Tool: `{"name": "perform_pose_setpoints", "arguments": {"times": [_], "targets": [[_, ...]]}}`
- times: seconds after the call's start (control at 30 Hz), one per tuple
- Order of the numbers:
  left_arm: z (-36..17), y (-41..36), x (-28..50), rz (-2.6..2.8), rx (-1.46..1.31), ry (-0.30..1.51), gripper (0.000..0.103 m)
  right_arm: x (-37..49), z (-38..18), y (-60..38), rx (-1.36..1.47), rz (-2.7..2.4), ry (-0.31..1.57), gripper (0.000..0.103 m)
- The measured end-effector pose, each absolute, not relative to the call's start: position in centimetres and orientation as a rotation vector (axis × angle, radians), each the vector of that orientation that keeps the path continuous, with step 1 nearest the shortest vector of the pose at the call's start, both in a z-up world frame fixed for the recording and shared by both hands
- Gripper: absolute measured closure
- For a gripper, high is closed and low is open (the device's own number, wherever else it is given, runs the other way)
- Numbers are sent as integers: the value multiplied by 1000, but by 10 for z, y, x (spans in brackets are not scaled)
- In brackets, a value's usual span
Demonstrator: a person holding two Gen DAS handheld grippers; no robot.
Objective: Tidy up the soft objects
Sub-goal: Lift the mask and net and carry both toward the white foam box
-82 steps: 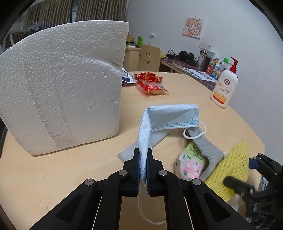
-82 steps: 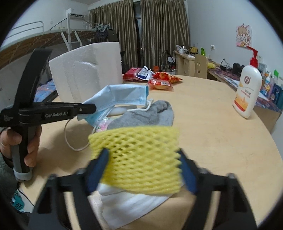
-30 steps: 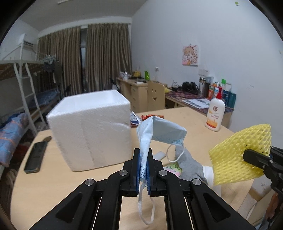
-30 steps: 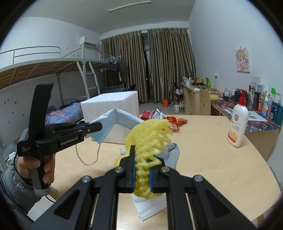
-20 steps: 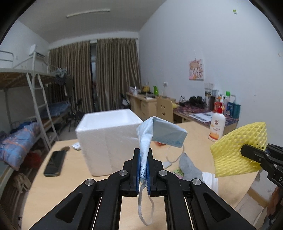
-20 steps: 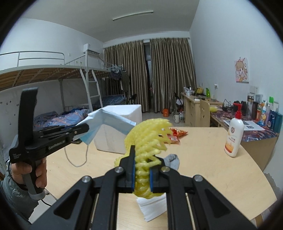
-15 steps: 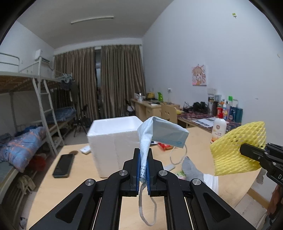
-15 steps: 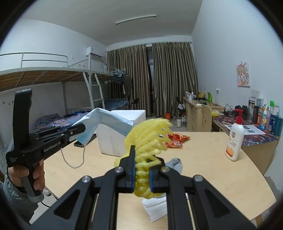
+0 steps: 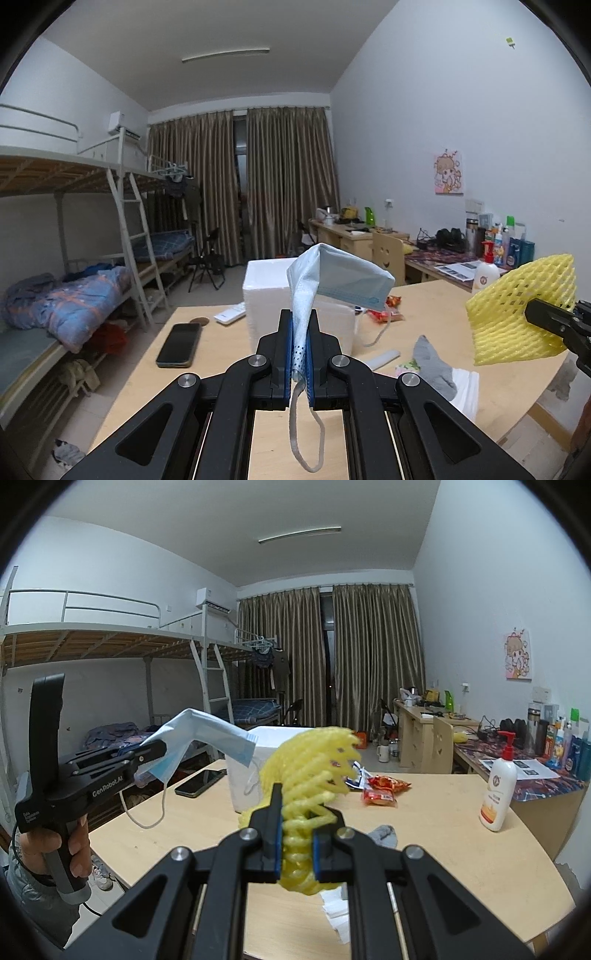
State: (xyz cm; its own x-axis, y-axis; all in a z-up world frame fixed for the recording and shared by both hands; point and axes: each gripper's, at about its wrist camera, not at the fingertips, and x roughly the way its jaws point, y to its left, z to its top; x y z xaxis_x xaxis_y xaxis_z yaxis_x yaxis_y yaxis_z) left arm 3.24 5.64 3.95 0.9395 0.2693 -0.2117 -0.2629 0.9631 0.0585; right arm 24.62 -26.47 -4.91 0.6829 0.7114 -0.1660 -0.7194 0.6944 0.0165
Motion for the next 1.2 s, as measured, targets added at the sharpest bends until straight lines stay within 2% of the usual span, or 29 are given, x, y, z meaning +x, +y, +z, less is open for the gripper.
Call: {"name": "perform_pose_setpoints", "arguments": {"times": [0.5,1.2], "targets": [[42,73,40,313,0,219,97,265,-49,-250,-59,842,166,88],[72,108,84,361,-20,213,97,295,-16,-211,-68,897,160,88]]}}
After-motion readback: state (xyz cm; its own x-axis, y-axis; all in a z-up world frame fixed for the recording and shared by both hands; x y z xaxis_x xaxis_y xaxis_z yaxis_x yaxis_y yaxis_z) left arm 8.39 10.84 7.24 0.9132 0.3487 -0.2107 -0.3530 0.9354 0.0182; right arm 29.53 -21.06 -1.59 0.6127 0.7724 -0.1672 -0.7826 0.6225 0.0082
